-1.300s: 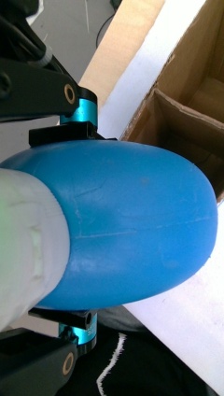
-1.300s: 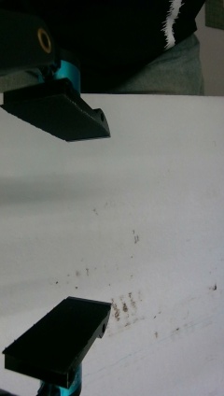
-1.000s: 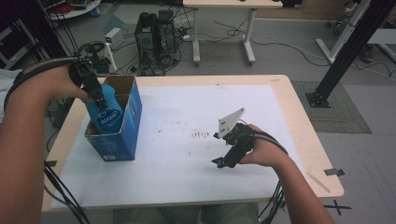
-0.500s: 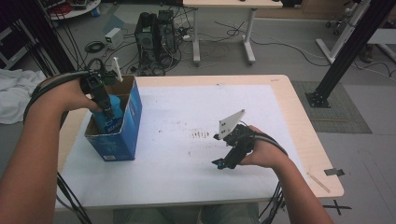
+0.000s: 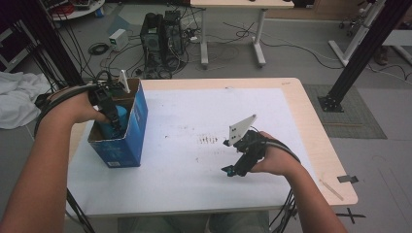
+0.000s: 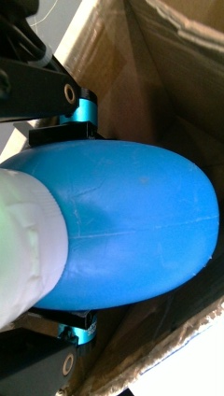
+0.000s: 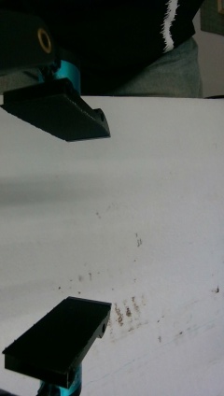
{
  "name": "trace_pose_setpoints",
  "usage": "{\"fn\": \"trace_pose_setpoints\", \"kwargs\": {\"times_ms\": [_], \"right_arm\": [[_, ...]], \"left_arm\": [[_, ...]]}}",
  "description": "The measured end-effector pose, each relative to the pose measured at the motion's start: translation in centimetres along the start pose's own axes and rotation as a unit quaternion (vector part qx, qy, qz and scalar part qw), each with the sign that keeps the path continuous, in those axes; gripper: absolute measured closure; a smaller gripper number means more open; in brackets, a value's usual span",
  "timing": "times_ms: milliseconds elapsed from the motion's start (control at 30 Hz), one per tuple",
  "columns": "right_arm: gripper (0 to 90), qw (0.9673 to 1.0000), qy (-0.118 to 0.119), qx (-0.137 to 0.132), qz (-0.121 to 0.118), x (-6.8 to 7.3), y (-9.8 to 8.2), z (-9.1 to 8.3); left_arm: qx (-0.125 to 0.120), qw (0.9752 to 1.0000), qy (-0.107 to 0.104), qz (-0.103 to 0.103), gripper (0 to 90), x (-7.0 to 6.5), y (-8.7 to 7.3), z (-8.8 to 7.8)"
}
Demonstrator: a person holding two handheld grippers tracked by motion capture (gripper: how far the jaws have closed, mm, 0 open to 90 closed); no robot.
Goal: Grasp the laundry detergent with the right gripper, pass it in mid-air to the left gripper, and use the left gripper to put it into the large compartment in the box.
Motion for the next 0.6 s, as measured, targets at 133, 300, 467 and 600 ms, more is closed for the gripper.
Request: {"fn": "trace_pose_setpoints", "kwargs": {"times_ms": [133,300,467,600], "right_arm": [[13.1,1.0,-0.001,0.0,0.0,0.0,0.0,0.0],[13.1,1.0,-0.001,0.0,0.001,0.0,0.0,0.0],[13.1,1.0,0.0,0.0,0.001,0.0,0.1,0.1],[13.1,1.0,0.002,-0.001,-0.001,0.0,0.2,0.2]], "left_arm": [[-0.001,1.0,0.002,0.006,37.7,0.1,0.1,0.3],[0.002,0.9999,-0.001,0.012,37.7,0.3,0.1,0.7],[0.006,0.9998,0.006,0.015,37.7,0.1,0.4,1.4],[-0.012,0.9999,0.007,0.009,37.7,0.0,0.3,1.7]]}}
Point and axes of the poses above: each handheld gripper's, and its own axes: z roughly forward along the jaws, y roughly out of its top, x roughly to its left, the point moved 1 cm from there along z, roughly forward along the jaws, and after that the axes turned 10 degrees about -y, right-handed, at the moved point
